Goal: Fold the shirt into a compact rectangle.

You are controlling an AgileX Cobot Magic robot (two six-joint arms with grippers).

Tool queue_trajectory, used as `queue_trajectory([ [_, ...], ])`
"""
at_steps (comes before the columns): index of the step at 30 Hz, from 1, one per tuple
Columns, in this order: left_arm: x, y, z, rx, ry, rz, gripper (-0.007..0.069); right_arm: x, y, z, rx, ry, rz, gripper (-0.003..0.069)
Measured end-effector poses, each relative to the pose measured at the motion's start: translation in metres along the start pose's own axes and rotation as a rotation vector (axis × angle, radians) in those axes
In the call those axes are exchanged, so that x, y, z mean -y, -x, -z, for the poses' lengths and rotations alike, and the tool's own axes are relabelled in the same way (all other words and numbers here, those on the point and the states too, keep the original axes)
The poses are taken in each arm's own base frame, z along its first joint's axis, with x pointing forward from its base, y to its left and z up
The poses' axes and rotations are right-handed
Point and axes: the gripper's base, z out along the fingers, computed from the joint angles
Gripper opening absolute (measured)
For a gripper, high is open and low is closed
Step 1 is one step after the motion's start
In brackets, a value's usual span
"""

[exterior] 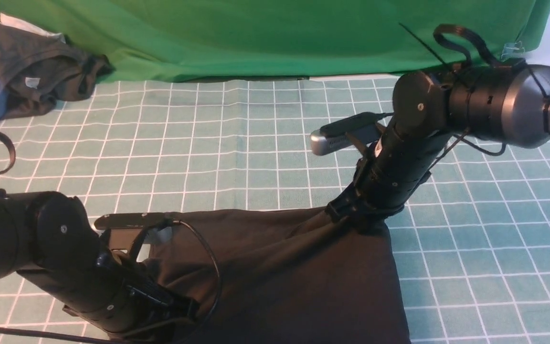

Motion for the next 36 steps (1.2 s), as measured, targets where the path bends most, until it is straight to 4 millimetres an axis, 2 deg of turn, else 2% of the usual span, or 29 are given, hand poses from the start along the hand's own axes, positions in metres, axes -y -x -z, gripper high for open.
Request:
queue_trajectory([
  [4,0.003,-0.001,0.017,-0.016,-0.001,-0.015,0.0012,0.012,-0.002,0.013,-0.083,0.004,-0.016,0.0012],
  [8,0.010,0.007,0.054,0.126,-0.001,-0.013,0.0012,0.006,-0.010,0.028,-0.158,0.020,0.049,0.0013],
  [12,0.007,0.022,0.088,0.233,0.052,0.079,0.0012,0.000,-0.011,0.049,-0.090,0.019,0.071,0.0015],
  [17,-0.011,0.052,0.102,0.256,0.105,0.145,0.0012,-0.004,-0.010,0.078,0.033,0.009,0.091,0.0016],
  [19,-0.015,0.067,0.096,0.246,0.115,0.153,0.0014,-0.006,-0.010,0.087,0.071,0.007,0.097,0.0016],
  [22,-0.019,0.083,0.080,0.219,0.125,0.127,0.0032,-0.007,-0.010,0.090,0.087,0.005,0.099,0.0022],
  [24,-0.022,0.091,0.066,0.196,0.138,0.098,0.0071,-0.006,-0.009,0.090,0.094,0.004,0.099,0.0025],
  [28,-0.029,0.103,0.037,0.167,0.165,0.070,0.0207,-0.006,-0.008,0.090,0.109,0.001,0.099,0.0029],
  [30,-0.032,0.109,0.025,0.171,0.172,0.058,0.0300,-0.006,-0.007,0.090,0.118,0.000,0.099,0.0034],
  [34,-0.037,0.119,0.005,0.194,0.179,0.013,0.0463,-0.006,-0.006,0.091,0.133,-0.002,0.099,0.0038],
  [36,-0.038,0.123,-0.003,0.200,0.179,-0.011,0.0520,-0.006,-0.005,0.091,0.141,-0.002,0.098,0.0038],
])
